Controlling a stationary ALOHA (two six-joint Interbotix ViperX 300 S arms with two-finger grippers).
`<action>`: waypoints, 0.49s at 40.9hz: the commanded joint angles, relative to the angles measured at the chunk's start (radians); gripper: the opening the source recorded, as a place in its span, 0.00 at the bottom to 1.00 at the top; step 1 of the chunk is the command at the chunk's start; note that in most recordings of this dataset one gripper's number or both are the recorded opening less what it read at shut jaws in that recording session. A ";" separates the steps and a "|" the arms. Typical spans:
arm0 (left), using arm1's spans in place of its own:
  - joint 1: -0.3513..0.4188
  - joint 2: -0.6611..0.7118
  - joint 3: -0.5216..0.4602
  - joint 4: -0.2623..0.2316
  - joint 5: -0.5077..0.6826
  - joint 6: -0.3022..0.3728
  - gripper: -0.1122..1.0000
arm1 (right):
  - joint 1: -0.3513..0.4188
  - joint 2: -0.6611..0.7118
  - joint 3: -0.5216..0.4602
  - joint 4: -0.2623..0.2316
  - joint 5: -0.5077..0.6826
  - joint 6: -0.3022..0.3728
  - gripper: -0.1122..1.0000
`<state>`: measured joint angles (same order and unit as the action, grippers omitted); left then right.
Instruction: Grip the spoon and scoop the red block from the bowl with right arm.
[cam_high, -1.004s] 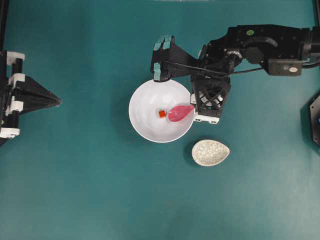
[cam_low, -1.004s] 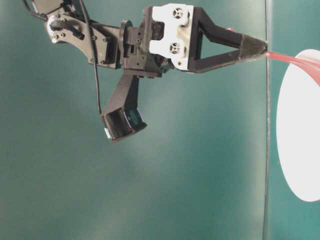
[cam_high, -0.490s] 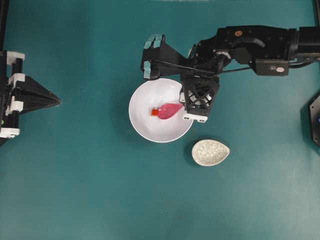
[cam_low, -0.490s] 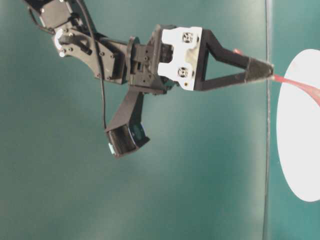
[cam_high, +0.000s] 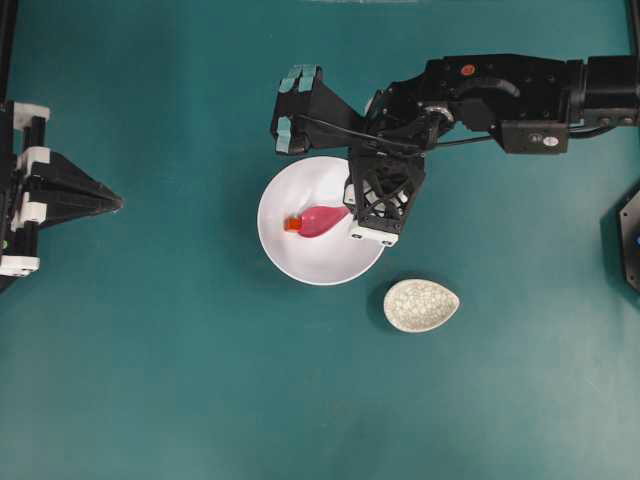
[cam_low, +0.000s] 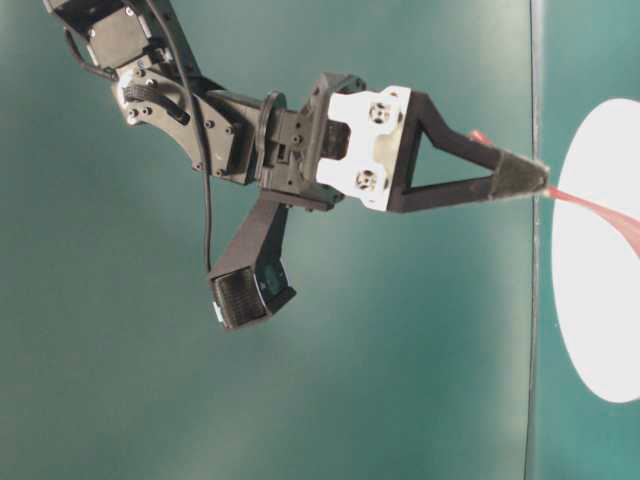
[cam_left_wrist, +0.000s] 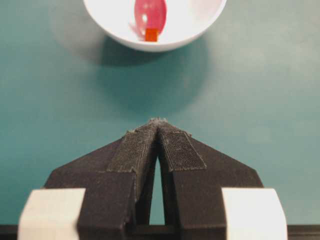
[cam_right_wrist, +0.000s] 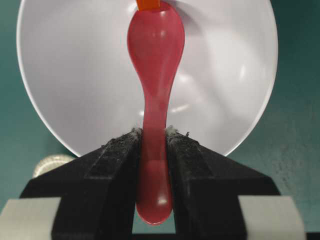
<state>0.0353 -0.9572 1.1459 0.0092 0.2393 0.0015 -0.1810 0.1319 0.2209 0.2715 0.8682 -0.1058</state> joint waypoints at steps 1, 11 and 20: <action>0.003 0.006 -0.028 0.003 -0.005 0.002 0.10 | 0.002 -0.015 -0.028 0.005 -0.014 0.009 0.31; 0.003 0.006 -0.029 0.003 -0.005 0.000 0.10 | 0.008 -0.017 -0.026 0.005 -0.032 0.015 0.31; 0.003 0.006 -0.029 0.003 -0.005 0.000 0.10 | 0.008 -0.017 -0.026 0.006 -0.043 0.017 0.31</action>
<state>0.0353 -0.9572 1.1459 0.0107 0.2393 0.0031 -0.1764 0.1319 0.2209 0.2730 0.8330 -0.0920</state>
